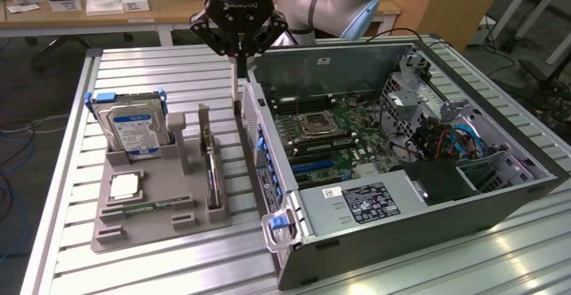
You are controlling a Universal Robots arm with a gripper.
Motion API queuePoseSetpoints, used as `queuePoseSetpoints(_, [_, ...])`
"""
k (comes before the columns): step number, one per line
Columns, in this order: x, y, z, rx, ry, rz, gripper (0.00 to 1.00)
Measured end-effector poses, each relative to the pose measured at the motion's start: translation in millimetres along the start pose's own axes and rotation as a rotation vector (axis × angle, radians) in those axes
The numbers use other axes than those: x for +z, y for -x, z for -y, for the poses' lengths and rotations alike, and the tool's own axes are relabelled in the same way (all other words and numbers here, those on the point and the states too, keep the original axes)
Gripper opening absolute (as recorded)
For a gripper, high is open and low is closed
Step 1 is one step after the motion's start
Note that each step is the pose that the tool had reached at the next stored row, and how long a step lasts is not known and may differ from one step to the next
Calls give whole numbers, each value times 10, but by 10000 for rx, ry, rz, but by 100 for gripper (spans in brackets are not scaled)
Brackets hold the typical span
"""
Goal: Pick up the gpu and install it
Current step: 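Reach for the gpu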
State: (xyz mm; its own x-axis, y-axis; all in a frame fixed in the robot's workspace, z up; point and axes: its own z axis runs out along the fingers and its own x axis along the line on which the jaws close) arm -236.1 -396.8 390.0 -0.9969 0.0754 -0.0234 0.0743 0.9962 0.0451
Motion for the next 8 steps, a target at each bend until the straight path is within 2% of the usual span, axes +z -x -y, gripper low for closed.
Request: queuePoseSetpoints(8, [-1,-133,10,-1,0,0,11])
